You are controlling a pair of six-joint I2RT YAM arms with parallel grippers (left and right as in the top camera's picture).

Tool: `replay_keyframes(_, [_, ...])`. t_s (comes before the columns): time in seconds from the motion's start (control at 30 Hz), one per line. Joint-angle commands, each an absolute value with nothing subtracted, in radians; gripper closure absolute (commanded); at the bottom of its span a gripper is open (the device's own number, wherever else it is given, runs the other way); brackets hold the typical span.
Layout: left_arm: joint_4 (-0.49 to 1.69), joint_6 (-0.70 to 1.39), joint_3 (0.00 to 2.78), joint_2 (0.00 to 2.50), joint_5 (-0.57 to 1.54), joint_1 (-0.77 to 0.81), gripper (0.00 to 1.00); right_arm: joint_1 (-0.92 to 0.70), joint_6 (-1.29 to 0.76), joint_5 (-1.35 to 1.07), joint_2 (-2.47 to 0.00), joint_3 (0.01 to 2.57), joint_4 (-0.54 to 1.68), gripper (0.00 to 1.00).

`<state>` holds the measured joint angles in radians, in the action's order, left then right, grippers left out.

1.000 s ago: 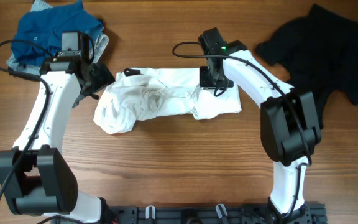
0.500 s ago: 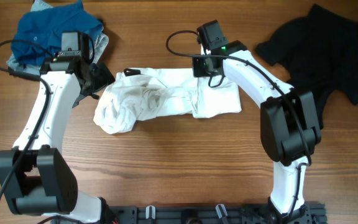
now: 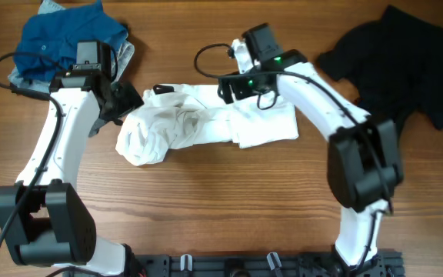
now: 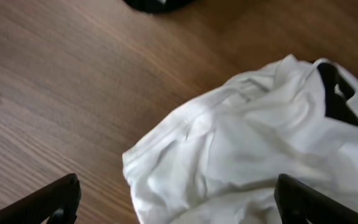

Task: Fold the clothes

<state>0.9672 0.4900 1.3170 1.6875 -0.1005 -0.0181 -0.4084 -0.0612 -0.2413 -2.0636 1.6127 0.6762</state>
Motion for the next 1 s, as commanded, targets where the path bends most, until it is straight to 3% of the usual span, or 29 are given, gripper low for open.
replay_keyframes(0.0, [0.981, 0.4, 1.293, 1.67, -0.036, -0.018, 0.0, -0.366, -0.01, -0.263, -1.919, 1.655, 0.734, 0.01])
replay_keyframes(0.1, [0.918, 0.236, 1.193, 1.67, 0.076, -0.018, 0.0, -0.368, 0.027, -0.265, -1.913, 1.654, 0.784, 0.0])
replay_keyframes(0.57, [0.703, -0.024, 1.061, 1.683, 0.171, -0.117, 0.0, -0.385, 0.053, -0.271, -1.925, 1.654, 0.764, 0.0])
replay_keyframes(0.83, [0.645, -0.131, 1.044, 1.774, 0.464, -0.121, 0.0, -0.383, 0.052, -0.271, -1.925, 1.654, 0.765, 0.0])
replay_keyframes(0.97, [0.636, -0.131, 1.044, 1.846, 0.456, -0.121, 0.0, -0.382, 0.05, -0.271, -1.925, 1.654, 0.78, 0.0])
